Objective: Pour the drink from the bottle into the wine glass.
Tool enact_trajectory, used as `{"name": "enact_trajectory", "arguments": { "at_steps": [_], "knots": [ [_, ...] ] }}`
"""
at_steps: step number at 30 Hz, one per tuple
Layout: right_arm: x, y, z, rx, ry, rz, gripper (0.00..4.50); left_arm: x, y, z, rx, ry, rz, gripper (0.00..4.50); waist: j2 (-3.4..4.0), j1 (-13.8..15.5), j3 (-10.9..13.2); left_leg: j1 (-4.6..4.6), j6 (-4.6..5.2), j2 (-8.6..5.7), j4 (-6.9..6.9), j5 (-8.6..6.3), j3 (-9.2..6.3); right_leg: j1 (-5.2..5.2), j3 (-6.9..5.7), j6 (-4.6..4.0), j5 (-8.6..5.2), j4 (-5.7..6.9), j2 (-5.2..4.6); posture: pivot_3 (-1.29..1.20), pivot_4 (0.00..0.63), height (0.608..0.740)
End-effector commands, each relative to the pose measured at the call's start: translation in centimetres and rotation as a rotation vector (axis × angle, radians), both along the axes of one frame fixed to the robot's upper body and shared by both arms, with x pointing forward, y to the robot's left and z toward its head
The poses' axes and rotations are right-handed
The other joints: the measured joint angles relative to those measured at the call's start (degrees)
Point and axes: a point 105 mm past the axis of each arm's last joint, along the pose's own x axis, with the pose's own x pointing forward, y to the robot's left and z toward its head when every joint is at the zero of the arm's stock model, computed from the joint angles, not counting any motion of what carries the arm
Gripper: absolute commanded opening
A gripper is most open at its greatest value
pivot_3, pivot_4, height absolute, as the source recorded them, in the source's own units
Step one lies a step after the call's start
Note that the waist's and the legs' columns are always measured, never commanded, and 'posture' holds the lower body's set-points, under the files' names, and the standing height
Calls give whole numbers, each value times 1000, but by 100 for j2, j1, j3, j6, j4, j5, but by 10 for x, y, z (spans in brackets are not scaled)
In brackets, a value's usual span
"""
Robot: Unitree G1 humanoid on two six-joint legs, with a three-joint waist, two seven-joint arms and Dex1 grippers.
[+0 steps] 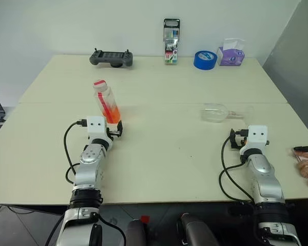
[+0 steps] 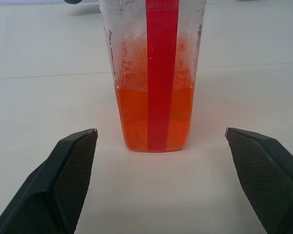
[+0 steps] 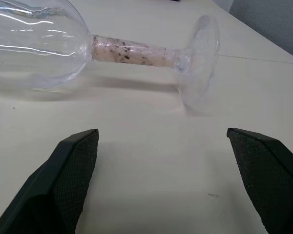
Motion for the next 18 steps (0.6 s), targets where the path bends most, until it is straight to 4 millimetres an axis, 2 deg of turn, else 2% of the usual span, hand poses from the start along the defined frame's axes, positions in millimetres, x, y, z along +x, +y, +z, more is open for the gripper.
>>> {"name": "enact_trajectory", "arguments": {
  "at_steps": [1,18],
  "knots": [
    [-2,-7,20,-14,-70,-20,4500,1,-2,20,6,-68,-15,4488,0,0,0,0,0,0,0,0,0,0,0,0,0,0,0,0,150,740],
    [-3,-8,21,-27,-70,-12,4500,-2,-3,20,-6,-74,-7,4488,0,1,0,0,0,0,0,0,0,0,0,0,0,0,0,0,150,740]
  ]
}}
